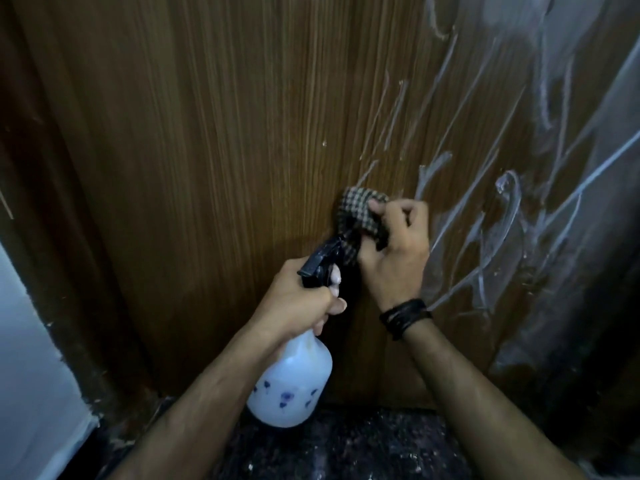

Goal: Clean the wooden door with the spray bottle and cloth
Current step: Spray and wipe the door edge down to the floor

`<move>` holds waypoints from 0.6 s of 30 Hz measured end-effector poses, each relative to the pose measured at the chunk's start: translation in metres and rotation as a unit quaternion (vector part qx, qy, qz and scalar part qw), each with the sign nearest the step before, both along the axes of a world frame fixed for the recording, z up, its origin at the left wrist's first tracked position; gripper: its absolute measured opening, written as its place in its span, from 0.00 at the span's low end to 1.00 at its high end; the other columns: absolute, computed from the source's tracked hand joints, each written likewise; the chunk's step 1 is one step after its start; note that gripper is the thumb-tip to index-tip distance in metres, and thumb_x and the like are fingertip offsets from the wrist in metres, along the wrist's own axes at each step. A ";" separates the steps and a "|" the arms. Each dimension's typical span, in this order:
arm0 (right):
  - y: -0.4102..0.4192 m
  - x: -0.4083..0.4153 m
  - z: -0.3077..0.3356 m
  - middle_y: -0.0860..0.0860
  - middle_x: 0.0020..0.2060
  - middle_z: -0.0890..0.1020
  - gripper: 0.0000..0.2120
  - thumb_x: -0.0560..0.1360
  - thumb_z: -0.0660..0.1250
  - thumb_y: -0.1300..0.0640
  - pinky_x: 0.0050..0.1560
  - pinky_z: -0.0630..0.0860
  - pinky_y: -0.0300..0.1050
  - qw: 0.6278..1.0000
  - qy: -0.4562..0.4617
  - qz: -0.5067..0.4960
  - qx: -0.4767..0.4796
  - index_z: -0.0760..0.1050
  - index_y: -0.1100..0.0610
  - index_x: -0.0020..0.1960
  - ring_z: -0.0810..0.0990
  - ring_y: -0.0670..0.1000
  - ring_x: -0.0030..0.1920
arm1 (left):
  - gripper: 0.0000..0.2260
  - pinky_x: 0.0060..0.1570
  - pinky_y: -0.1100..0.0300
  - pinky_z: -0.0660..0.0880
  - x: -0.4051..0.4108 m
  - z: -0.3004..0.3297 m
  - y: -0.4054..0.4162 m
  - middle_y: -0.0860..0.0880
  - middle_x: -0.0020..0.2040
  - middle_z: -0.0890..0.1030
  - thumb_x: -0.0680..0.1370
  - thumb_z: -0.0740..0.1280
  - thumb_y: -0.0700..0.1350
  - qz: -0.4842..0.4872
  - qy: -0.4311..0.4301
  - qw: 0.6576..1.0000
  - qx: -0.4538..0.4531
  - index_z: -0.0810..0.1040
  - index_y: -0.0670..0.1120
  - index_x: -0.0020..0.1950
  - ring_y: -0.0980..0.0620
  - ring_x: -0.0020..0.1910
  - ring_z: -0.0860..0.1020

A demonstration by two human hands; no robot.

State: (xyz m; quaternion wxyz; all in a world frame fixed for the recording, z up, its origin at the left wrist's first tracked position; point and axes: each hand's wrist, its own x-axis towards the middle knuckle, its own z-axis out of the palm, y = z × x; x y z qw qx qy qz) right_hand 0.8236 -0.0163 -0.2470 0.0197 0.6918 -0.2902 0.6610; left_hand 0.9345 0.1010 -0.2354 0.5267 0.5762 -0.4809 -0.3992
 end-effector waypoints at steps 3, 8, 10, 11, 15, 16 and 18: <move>-0.006 -0.006 0.034 0.58 0.52 0.73 0.15 0.69 0.68 0.69 0.48 0.71 0.34 1.000 0.007 -0.023 -0.019 0.77 0.62 0.54 0.74 0.50 0.51 | 0.12 0.27 0.60 0.69 0.004 0.017 -0.004 0.44 0.39 0.74 0.74 0.65 0.27 0.006 -0.005 1.000 -0.024 0.77 0.44 0.48 0.58 0.23 0.69; -0.007 -0.014 -0.011 0.53 0.53 0.71 0.12 0.74 0.71 0.62 0.37 0.66 0.33 0.977 0.207 0.004 -0.051 0.76 0.58 0.57 0.67 0.44 0.45 | 0.12 0.27 0.59 0.68 -0.003 0.024 -0.009 0.44 0.37 0.73 0.74 0.66 0.27 0.021 0.003 1.000 -0.023 0.76 0.44 0.46 0.55 0.23 0.69; -0.006 -0.019 -0.028 0.50 0.53 0.69 0.16 0.73 0.75 0.60 0.36 0.63 0.33 0.964 0.263 0.018 -0.026 0.74 0.54 0.57 0.66 0.43 0.45 | 0.12 0.28 0.58 0.69 -0.010 0.023 -0.010 0.46 0.34 0.74 0.74 0.66 0.28 0.023 0.009 1.000 -0.014 0.77 0.45 0.45 0.55 0.23 0.69; -0.004 -0.022 -0.028 0.50 0.53 0.69 0.17 0.72 0.75 0.60 0.35 0.65 0.35 0.962 0.271 0.027 -0.016 0.73 0.53 0.57 0.66 0.43 0.46 | 0.12 0.28 0.58 0.69 -0.014 0.026 -0.010 0.47 0.32 0.74 0.74 0.66 0.28 0.022 0.012 1.000 -0.012 0.77 0.46 0.44 0.56 0.23 0.69; -0.006 -0.026 0.018 0.53 0.54 0.71 0.12 0.72 0.70 0.65 0.38 0.74 0.40 0.987 0.157 0.023 -0.020 0.74 0.58 0.55 0.70 0.46 0.46 | 0.12 0.27 0.58 0.68 -0.020 0.044 -0.009 0.48 0.31 0.73 0.74 0.65 0.28 0.020 0.010 1.000 -0.021 0.76 0.45 0.44 0.55 0.23 0.68; -0.008 -0.026 0.038 0.55 0.54 0.72 0.13 0.71 0.69 0.67 0.39 0.75 0.40 0.995 0.098 0.011 -0.023 0.76 0.60 0.54 0.72 0.47 0.47 | 0.11 0.27 0.59 0.68 -0.019 0.049 -0.009 0.48 0.32 0.73 0.74 0.65 0.28 0.022 0.010 0.999 -0.029 0.76 0.45 0.44 0.55 0.22 0.68; -0.013 -0.025 0.073 0.56 0.53 0.73 0.14 0.69 0.69 0.70 0.42 0.72 0.38 0.999 0.024 -0.011 -0.028 0.77 0.61 0.54 0.72 0.48 0.48 | 0.11 0.27 0.59 0.68 -0.016 0.059 -0.010 0.45 0.35 0.73 0.74 0.65 0.28 0.025 0.006 0.999 -0.044 0.76 0.45 0.45 0.55 0.22 0.68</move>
